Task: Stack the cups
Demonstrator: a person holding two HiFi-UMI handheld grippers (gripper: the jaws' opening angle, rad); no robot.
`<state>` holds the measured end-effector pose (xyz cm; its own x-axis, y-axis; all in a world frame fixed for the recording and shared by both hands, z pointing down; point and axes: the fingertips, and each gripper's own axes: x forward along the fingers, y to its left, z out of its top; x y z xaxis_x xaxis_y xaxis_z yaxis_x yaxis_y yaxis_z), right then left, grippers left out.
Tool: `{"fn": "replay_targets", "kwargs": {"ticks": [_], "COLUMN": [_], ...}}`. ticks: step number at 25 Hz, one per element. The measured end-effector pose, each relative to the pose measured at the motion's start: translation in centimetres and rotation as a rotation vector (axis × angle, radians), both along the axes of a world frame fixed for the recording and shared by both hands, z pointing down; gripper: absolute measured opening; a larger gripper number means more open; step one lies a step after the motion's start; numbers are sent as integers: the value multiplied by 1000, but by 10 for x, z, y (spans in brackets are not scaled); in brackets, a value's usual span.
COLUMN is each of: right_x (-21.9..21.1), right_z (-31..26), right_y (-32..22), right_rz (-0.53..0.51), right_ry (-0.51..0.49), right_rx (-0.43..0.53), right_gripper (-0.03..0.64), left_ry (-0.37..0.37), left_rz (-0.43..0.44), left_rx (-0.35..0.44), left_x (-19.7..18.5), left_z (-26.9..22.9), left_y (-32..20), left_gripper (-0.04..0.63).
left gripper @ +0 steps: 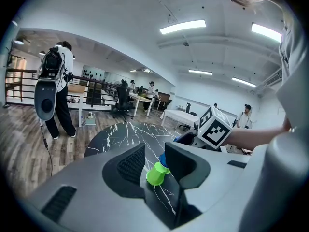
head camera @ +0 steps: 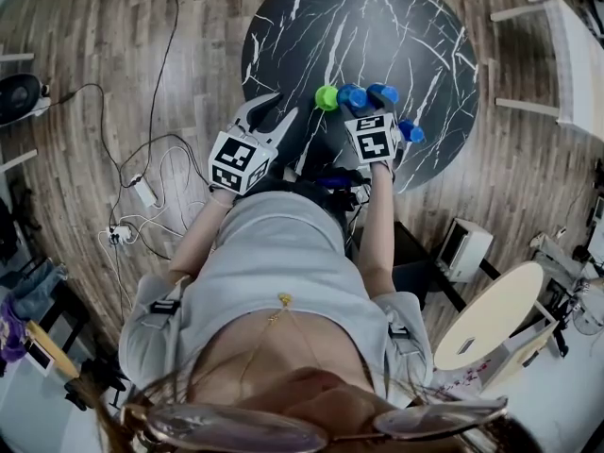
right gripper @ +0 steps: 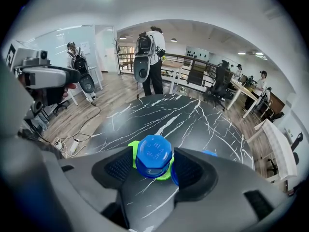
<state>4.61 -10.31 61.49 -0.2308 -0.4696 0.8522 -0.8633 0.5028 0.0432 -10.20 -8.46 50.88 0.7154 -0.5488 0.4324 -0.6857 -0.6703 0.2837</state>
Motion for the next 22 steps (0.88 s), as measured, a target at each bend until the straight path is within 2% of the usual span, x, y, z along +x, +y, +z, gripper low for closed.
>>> {"fn": "replay_targets", "kwargs": {"ticks": [6,12,22], "right_x": [2,1,23], "right_z": [-5,-11,-23], "right_y": [2,7,18], "right_rz": [-6,-6,14], "right_ry": [1,-45,-68], "right_rx": [8,18,50], "right_gripper": [273,281,281], "left_ry": [-1,-1,1], "left_rz": [4,16,49], "left_rx": [4,6,14], "left_x": [2,9,33], "left_z": [-2,-3,-5], "left_y": [1,5,12], "left_gripper": [130,130,132]}}
